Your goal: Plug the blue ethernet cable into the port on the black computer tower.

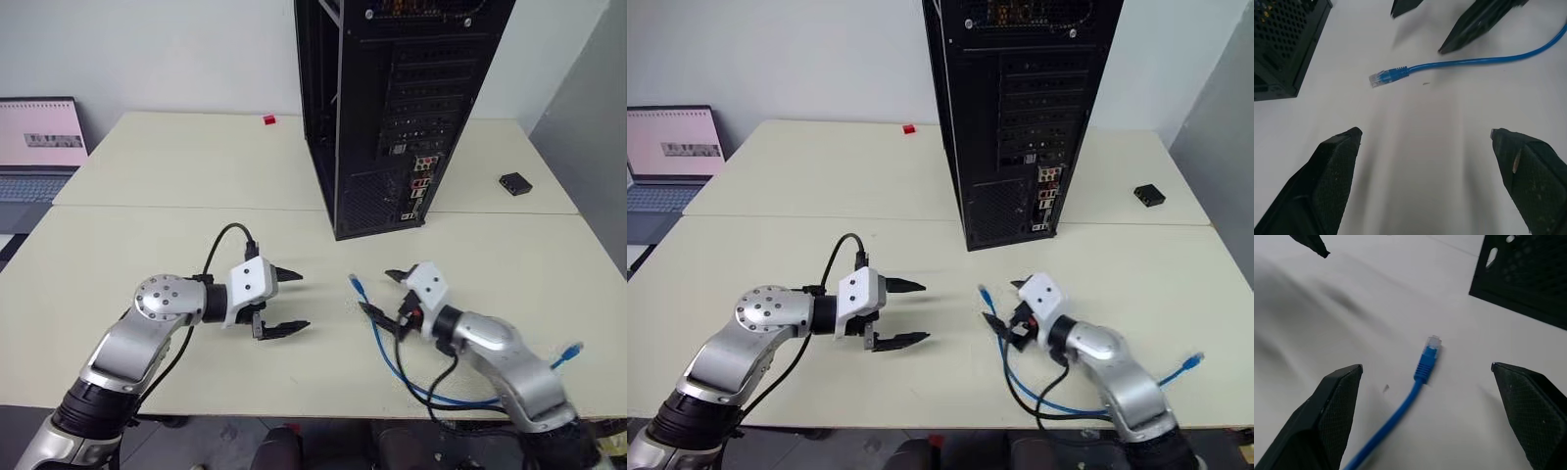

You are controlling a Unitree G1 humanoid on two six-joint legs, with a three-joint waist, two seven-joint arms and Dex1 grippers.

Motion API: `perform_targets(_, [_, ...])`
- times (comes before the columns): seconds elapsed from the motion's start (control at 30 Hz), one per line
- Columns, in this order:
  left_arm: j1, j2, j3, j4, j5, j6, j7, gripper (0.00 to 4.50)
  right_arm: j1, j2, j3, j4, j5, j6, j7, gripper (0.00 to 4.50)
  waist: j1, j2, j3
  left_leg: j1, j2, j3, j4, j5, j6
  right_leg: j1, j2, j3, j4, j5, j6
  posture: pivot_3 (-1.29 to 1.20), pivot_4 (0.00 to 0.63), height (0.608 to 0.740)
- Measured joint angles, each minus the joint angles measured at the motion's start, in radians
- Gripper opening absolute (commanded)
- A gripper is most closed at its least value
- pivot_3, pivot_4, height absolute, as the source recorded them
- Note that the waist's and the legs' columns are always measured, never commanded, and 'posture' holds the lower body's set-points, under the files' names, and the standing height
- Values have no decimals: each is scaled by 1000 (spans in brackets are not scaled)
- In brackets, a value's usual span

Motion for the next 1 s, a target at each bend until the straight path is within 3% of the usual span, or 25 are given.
perform_targets(0.13, [-3, -6, -1, 16, 9, -19, 0, 4500, -31, 48, 19, 71, -40, -18, -22, 4463, 0, 0, 0, 0, 0, 0, 0, 0, 0, 0, 0, 0, 0, 0, 0, 0, 150, 740])
perform_targets(0.17, [-3, -6, -1, 20, 12, -25, 0, 4500, -34, 60, 19, 88, -50, -11, -32, 4289, 0, 0, 0, 0, 0, 0, 0, 0, 0, 0, 0, 0, 0, 0, 0, 0, 150, 740])
perform_targets(0.8, [-32, -52, -11, 90, 34, -75, -1, 4500, -76, 57, 37, 96, -105, 69, -23, 219, -1, 0, 0, 0, 0, -1, 0, 0, 0, 0, 0, -1, 0, 0, 0, 0, 150, 740])
perform_targets(1.0, [-99, -74, -61, 173, 44, -114, -61, 4500, -143, -76, 104, 78, -143, -23, 129, 89, -1, 0, 0, -1, -1, -1, 0, 0, 0, 0, 0, -1, 0, 0, 0, 0, 150, 740])
